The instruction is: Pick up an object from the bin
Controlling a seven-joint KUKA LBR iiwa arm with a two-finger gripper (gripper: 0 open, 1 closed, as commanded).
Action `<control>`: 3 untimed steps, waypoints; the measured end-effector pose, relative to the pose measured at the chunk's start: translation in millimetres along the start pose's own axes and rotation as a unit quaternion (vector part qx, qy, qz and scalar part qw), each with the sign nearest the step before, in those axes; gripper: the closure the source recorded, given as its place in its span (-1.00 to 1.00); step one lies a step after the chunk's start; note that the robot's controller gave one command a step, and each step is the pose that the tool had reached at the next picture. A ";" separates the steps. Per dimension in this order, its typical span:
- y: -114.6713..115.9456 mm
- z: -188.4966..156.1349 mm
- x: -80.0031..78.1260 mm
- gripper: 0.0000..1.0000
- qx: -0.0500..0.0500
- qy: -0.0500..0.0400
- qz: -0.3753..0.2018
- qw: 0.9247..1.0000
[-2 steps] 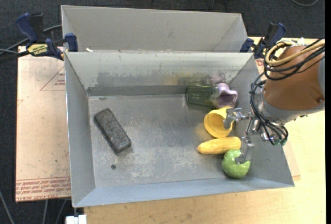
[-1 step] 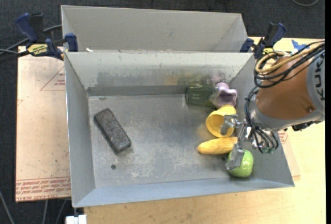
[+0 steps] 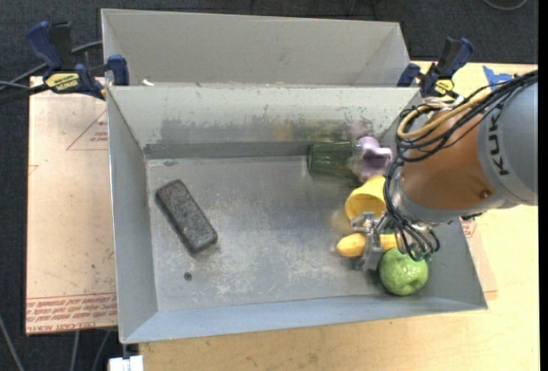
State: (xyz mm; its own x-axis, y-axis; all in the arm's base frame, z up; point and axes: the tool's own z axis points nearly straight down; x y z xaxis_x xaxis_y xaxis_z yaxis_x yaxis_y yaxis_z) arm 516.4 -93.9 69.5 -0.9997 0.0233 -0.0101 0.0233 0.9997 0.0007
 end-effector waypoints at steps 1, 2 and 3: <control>0.0 0.0 0.0 1.00 0.000 0.000 0.000 1.000; 2.4 -42.9 6.3 1.00 -0.001 0.004 -0.002 1.000; -26.5 -94.8 -7.5 1.00 0.000 -0.001 -0.006 1.000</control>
Offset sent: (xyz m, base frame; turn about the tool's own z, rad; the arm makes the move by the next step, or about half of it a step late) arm -0.0118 0.0060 0.1245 -0.0092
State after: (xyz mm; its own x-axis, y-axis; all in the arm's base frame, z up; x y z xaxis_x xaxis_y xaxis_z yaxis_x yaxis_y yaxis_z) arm 522.3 -120.6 164.4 -0.9999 0.0113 -0.0128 0.0113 0.9999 0.0007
